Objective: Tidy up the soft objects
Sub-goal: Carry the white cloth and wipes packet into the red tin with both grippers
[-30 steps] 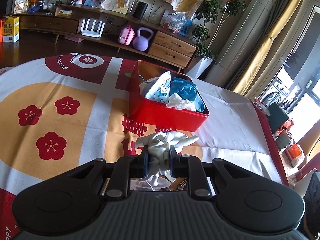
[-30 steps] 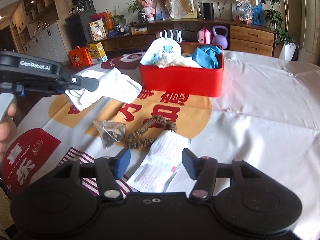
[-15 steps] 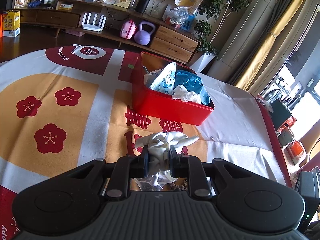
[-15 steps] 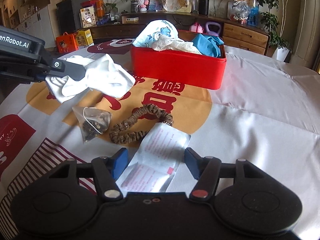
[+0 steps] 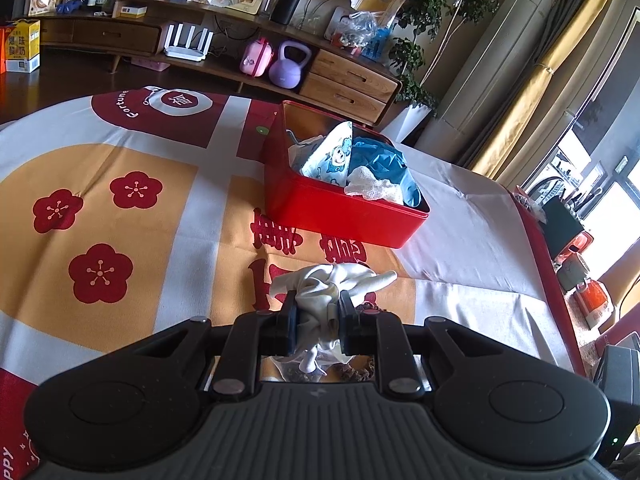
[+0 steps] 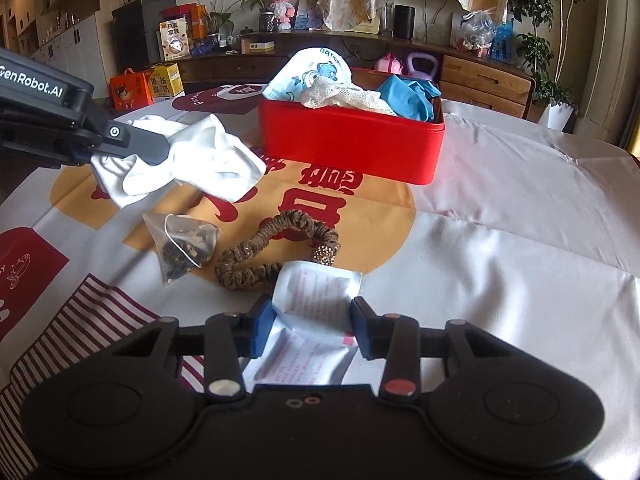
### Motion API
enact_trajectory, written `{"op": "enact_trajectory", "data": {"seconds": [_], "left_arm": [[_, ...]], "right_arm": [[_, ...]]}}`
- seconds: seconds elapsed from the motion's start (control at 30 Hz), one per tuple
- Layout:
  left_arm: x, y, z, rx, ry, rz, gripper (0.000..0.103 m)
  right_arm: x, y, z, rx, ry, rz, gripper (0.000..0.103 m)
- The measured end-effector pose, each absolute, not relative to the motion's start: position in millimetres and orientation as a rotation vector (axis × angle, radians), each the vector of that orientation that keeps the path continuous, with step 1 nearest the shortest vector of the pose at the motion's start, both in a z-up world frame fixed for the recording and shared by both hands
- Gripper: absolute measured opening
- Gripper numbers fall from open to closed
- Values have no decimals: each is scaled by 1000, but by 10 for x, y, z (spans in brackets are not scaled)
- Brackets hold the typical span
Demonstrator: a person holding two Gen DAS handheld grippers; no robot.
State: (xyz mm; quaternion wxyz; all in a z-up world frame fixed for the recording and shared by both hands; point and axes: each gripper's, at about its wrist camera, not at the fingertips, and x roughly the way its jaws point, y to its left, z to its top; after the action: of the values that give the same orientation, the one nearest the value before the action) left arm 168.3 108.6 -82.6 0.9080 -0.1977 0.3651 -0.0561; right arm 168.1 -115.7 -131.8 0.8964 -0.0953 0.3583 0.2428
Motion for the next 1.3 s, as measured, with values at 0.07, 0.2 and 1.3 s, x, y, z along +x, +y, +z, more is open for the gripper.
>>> {"op": "enact_trajectory", "data": {"seconds": [0.07, 0.2, 1.3], "left_arm": [[1682, 1086, -824, -408, 754, -115, 19], [1670, 1074, -814, -407, 751, -117, 19], [2144, 715, 149, -213, 615, -164, 19]], "right_arm": [[1667, -1183, -1289, -186, 740, 506, 40], [1630, -1238, -1174, -175, 730, 518, 41], [2304, -1448, 147, -142, 569, 583, 42]]}}
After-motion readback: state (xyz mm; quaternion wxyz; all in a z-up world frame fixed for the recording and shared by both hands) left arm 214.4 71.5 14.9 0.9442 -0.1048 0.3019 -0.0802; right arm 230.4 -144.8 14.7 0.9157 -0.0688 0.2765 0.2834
